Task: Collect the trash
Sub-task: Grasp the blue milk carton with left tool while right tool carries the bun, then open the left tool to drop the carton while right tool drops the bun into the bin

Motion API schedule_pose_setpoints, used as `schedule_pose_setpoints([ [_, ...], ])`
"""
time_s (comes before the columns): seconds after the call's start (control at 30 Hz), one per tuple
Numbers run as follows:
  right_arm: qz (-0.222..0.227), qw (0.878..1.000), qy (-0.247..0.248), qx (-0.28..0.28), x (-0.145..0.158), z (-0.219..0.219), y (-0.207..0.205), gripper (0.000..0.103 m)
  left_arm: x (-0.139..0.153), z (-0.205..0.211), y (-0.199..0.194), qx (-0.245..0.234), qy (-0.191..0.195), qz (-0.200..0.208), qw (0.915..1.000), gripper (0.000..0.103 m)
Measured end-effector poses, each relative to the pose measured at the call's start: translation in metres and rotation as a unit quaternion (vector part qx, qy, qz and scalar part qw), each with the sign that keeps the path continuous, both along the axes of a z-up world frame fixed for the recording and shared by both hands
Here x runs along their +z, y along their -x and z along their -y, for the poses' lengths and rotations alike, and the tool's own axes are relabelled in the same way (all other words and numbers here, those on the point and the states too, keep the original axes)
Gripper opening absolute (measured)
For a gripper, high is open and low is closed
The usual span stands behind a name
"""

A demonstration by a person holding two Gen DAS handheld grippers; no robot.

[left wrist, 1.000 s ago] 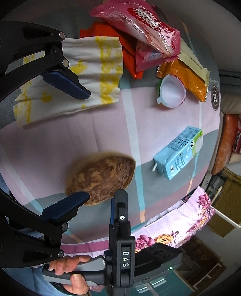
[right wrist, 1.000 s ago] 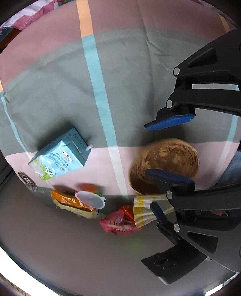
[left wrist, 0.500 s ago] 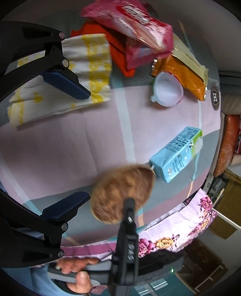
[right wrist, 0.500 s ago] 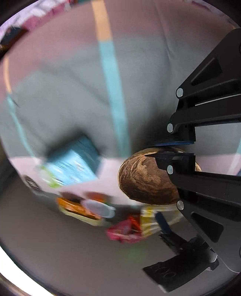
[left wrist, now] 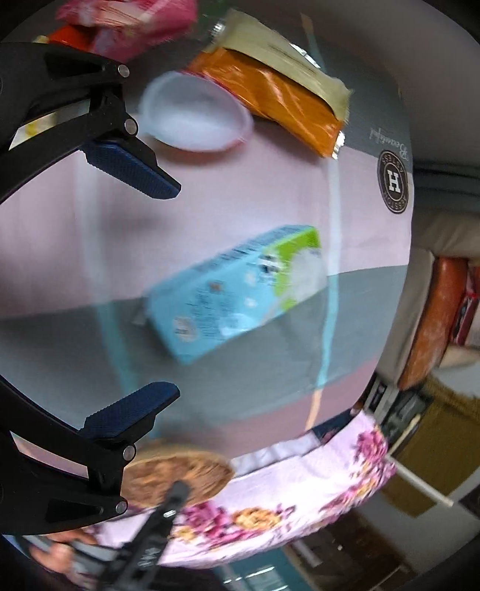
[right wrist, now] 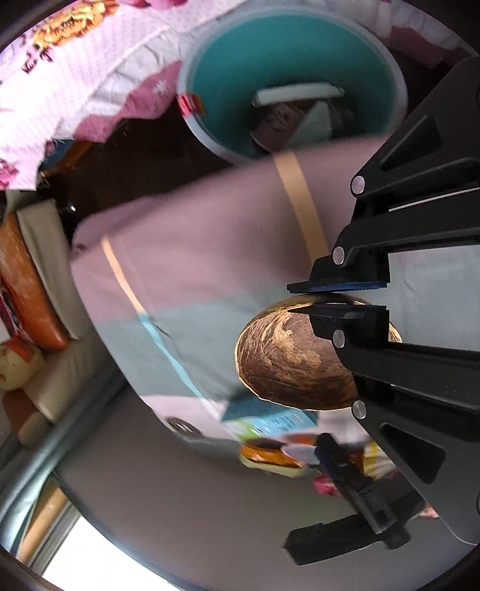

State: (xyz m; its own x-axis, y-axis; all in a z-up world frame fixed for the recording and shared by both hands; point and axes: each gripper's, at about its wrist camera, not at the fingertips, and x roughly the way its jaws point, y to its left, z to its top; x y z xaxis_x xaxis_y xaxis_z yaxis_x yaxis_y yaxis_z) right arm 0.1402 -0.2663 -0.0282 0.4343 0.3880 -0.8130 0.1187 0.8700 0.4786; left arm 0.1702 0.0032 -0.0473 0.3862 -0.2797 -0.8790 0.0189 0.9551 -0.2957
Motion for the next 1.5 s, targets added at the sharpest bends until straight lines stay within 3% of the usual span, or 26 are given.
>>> schedule_pose_setpoints([
  [0.27, 0.007, 1.0, 0.008, -0.028, -0.006, 0.035, -0.001, 0.005, -0.027, 0.016, -0.033, 0.039, -0.039, -0.033, 0.9979, 0.091],
  [0.37, 0.006, 0.999, 0.001, -0.035, -0.01, 0.047, 0.001, 0.005, -0.026, 0.017, -0.035, 0.049, -0.059, -0.023, 0.9968, 0.089],
  [0.43, 0.007, 0.999, 0.002, -0.04, -0.011, 0.053, 0.003, 0.005, -0.023, 0.018, -0.035, 0.048, -0.066, -0.013, 0.9966, 0.061],
  [0.5, 0.01, 0.999, 0.011, -0.044, -0.012, 0.056, 0.005, 0.005, -0.019, 0.02, -0.032, 0.043, -0.069, -0.007, 0.9966, 0.05],
  [0.57, 0.014, 0.999, 0.022, -0.047, -0.011, 0.059, 0.009, 0.005, -0.011, 0.023, -0.023, 0.042, -0.082, 0.009, 0.9957, 0.05],
  [0.63, 0.018, 0.998, 0.029, -0.052, -0.01, 0.064, 0.012, 0.005, -0.001, 0.03, -0.017, 0.029, -0.071, 0.021, 0.9968, 0.05],
  [0.73, 0.022, 0.998, 0.025, -0.061, -0.009, 0.073, 0.017, 0.005, 0.017, 0.055, -0.001, -0.017, -0.071, 0.043, 0.9964, 0.05],
  [0.9, 0.035, 0.995, 0.029, -0.086, -0.004, 0.093, 0.033, 0.005, 0.027, 0.101, 0.019, -0.09, -0.06, 0.046, 0.993, 0.05],
  [1.5, 0.05, 0.981, 0.035, -0.182, 0.002, 0.184, 0.095, 0.006, 0.016, 0.25, 0.051, -0.245, -0.057, 0.024, 0.9676, 0.05],
])
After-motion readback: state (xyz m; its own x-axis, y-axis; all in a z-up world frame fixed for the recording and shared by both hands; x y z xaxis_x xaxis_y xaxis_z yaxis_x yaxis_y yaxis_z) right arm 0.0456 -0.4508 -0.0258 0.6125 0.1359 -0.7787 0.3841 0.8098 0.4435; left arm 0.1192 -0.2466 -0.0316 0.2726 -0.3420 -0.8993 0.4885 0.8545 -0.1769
